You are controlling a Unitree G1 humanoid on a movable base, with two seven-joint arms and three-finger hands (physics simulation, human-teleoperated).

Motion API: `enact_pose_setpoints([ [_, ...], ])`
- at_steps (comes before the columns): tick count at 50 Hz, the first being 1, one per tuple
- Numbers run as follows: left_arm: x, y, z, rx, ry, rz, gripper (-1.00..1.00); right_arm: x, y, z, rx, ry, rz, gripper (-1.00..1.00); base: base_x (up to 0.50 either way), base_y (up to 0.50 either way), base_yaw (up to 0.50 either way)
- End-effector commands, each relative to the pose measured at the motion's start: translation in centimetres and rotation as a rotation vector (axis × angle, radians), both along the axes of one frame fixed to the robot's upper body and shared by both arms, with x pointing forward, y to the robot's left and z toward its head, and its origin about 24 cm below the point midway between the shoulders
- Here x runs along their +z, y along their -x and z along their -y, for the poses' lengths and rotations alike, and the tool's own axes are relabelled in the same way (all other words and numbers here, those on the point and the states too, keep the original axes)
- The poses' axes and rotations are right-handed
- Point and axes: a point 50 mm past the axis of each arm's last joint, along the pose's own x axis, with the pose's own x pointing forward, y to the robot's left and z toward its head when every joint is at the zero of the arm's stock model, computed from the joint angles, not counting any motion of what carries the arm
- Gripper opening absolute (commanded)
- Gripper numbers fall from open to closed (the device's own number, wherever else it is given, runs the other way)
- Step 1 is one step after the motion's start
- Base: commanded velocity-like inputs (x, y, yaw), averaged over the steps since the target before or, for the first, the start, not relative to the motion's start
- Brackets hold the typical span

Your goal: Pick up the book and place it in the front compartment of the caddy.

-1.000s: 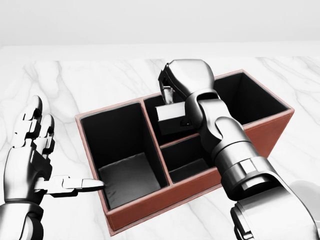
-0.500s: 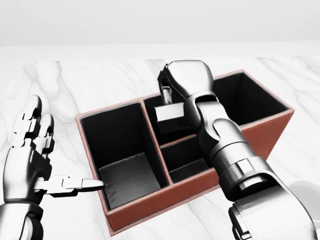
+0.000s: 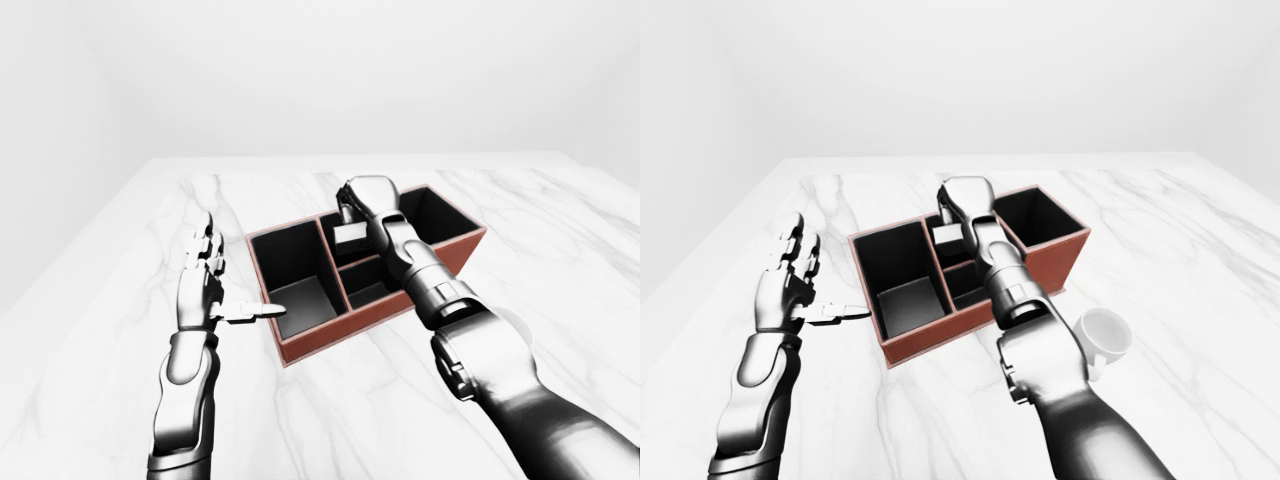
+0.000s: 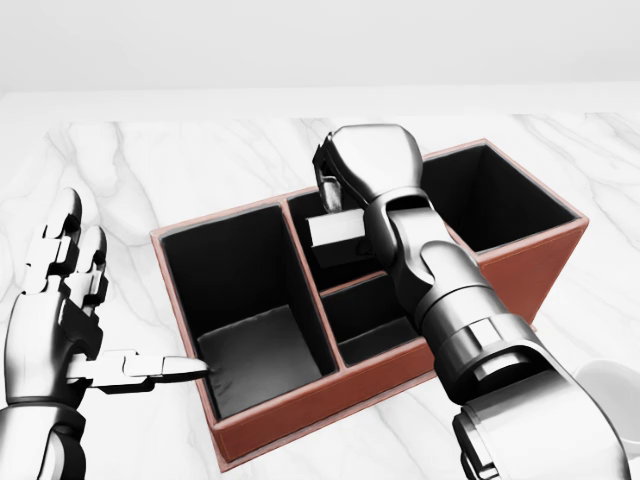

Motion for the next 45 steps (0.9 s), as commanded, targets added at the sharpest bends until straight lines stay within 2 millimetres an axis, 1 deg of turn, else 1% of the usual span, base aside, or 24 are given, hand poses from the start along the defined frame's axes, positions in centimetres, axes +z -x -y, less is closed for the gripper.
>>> enact_pose_setpoints([
  [1,0.1,0.0,0.0,0.001,0.0,0.004,1.0,0.9,-0.1,-0.1,-0.004,-0.007,0.065,-1.0,0.0,0.0,0.0],
  [19,-0.1,0.0,0.0,0.001,-0.001,-0.006,1.0,0.8,0.0,-0.1,-0.008,-0.012,0.082,-1.0,0.0,0.0,0.0],
  [32,-0.1,-0.1,-0.1,0.005,0.0,-0.006,1.0,0.4,0.0,0.0,-0.018,-0.041,0.055,-1.0,0.0,0.0,0.0],
  [38,0.5,-0.2,-0.6,0.022,0.015,0.022,1.0,0.1,0.0,0.0,-0.02,-0.057,0.038,-1.0,0.0,0.0,0.0],
  [45,0.7,-0.5,-1.0,0.035,0.024,0.028,1.0,0.0,0.0,-0.1,-0.019,-0.064,0.031,-1.0,0.0,0.0,0.0],
])
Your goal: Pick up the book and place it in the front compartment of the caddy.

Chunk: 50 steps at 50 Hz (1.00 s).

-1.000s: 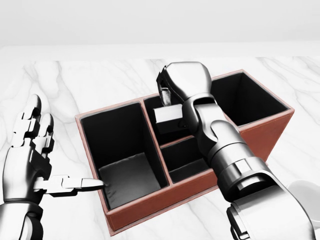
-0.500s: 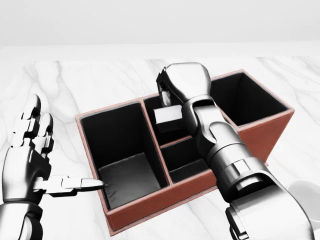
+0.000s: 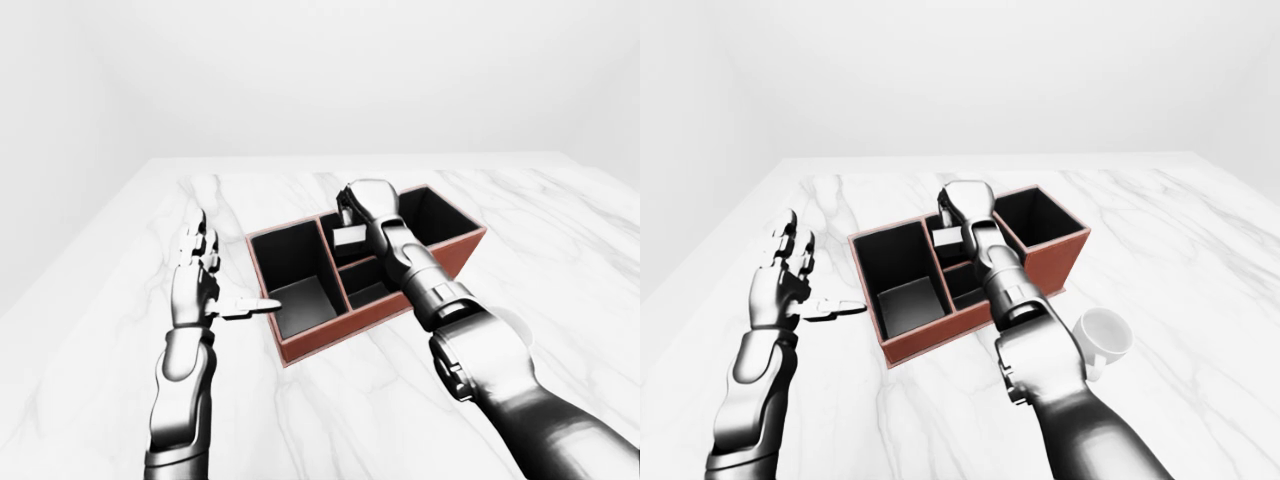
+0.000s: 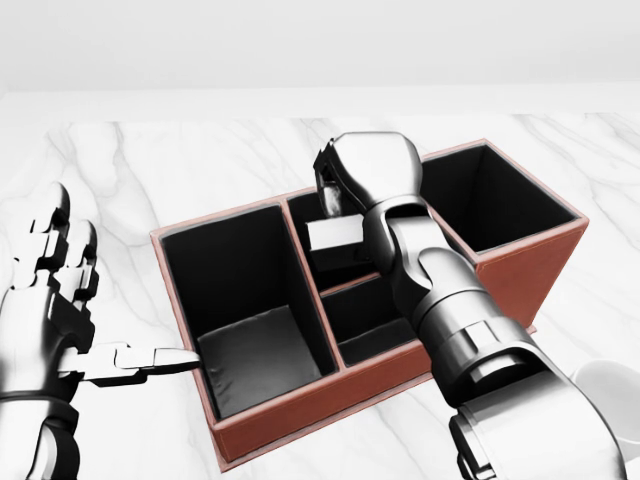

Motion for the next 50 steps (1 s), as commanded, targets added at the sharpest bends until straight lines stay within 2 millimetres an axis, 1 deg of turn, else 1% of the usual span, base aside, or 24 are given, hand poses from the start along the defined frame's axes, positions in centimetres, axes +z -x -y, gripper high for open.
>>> enact_pose_setpoints([
  [1,0.41,-0.24,-0.53,0.018,0.013,0.016,1.0,0.71,-0.09,-0.06,-0.005,-0.035,0.031,-1.0,0.0,0.0,0.0],
  [26,0.27,-0.22,-0.46,0.017,0.01,0.01,1.0,0.28,-0.04,0.06,-0.011,-0.018,0.031,-1.0,0.0,0.0,0.0],
  [50,0.01,-0.28,-0.32,0.014,0.009,-0.002,1.0,0.98,-0.1,0.02,-0.011,-0.018,0.075,-1.0,0.0,0.0,0.0],
])
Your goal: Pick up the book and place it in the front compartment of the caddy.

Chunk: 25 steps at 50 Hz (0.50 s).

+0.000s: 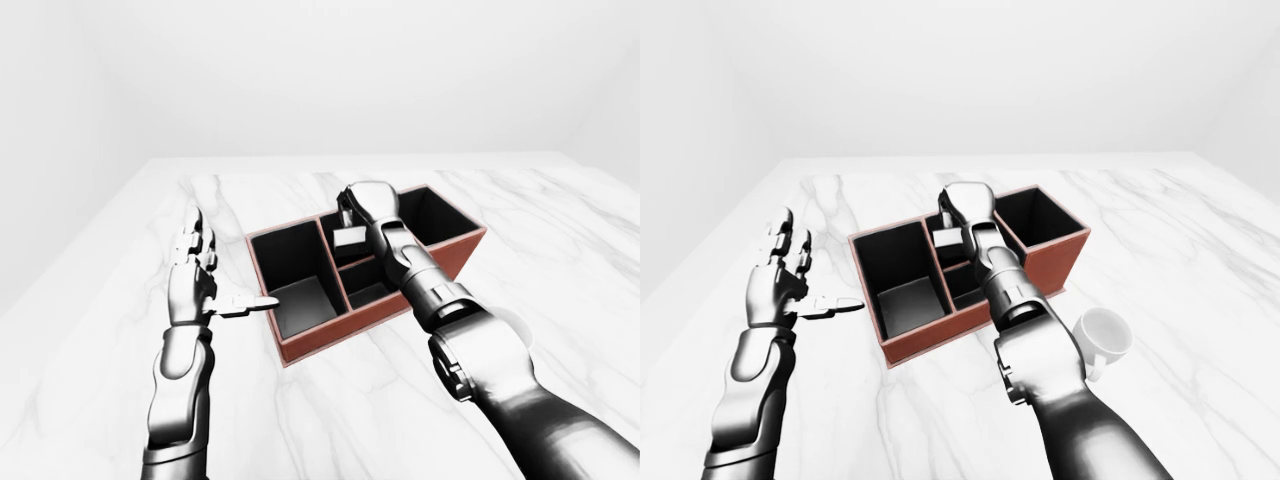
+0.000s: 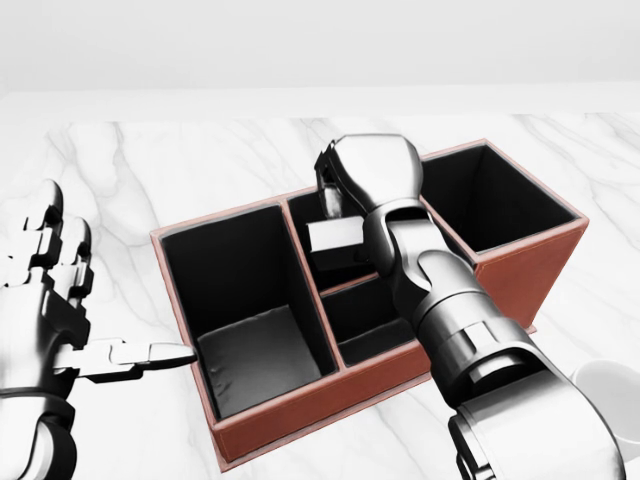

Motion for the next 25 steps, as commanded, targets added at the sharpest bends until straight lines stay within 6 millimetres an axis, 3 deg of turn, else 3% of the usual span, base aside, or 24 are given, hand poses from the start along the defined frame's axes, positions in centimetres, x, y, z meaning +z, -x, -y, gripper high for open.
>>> enact_pose_setpoints([
  [1,-0.27,-0.12,0.06,-0.002,0.001,-0.012,1.0,1.33,-0.17,-0.05,-0.003,-0.015,0.07,-1.0,0.0,0.0,0.0],
  [18,0.0,-0.01,0.03,-0.001,-0.001,0.0,1.0,1.47,-0.18,-0.12,-0.003,-0.015,0.078,-1.0,0.0,0.0,0.0],
  [19,-0.04,-0.02,0.04,-0.001,-0.001,-0.002,1.0,1.48,-0.18,-0.1,-0.003,-0.014,0.079,-0.62,0.0,0.0,0.0],
  [20,-0.03,-0.02,0.04,-0.001,-0.001,-0.001,1.0,1.52,-0.19,-0.1,-0.003,-0.013,0.083,0.95,0.0,0.0,0.0],
  [25,-0.03,0.0,0.06,-0.002,-0.001,-0.001,1.0,1.5,-0.18,-0.05,-0.004,-0.01,0.087,1.0,0.0,0.0,0.0],
])
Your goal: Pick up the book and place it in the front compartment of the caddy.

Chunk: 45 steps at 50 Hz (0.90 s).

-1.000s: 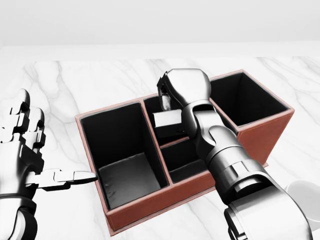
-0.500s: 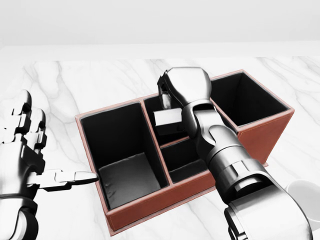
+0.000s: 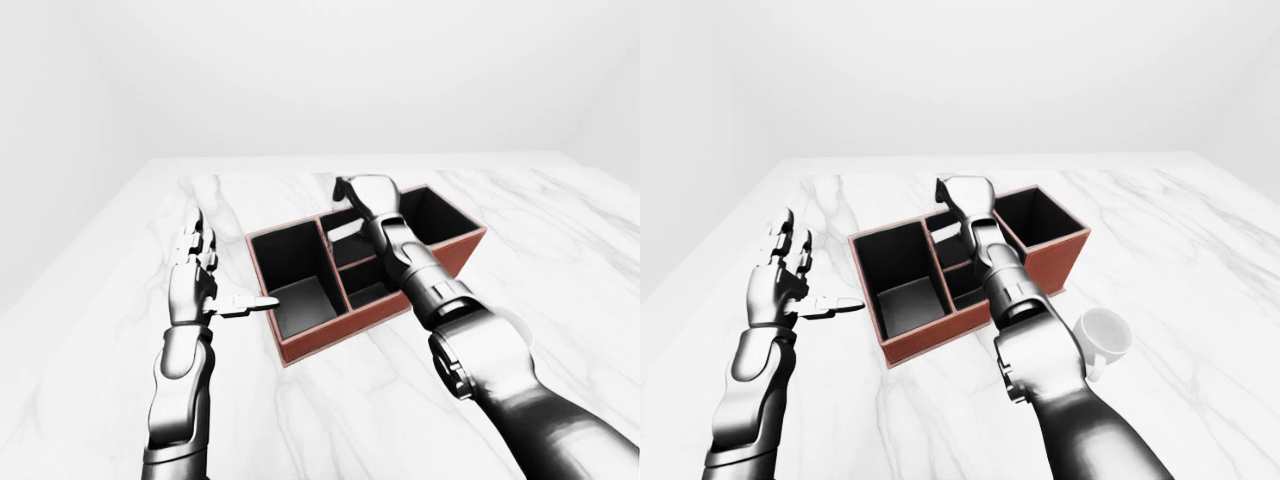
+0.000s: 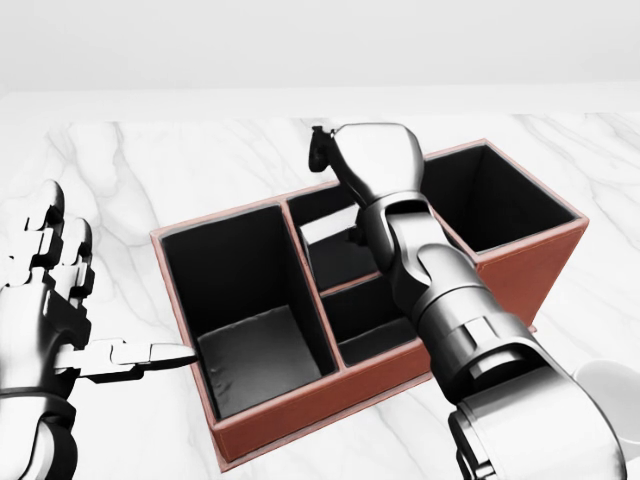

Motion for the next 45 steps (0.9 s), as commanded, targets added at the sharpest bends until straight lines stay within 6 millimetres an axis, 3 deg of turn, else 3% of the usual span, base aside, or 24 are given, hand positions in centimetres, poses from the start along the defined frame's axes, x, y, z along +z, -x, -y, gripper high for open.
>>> enact_pose_setpoints([
  [1,0.0,0.1,0.0,-0.001,0.0,0.002,1.0,0.6,-0.1,0.1,-0.003,-0.008,0.036,1.0,0.0,0.0,0.0],
  [21,0.0,0.1,0.0,-0.001,0.0,0.002,1.0,0.4,0.0,0.3,-0.009,-0.011,0.029,1.0,0.0,0.0,0.0],
  [45,-0.1,0.1,0.1,-0.003,-0.001,-0.001,1.0,2.6,0.4,1.1,0.026,-0.188,0.031,1.0,0.0,0.0,0.0],
])
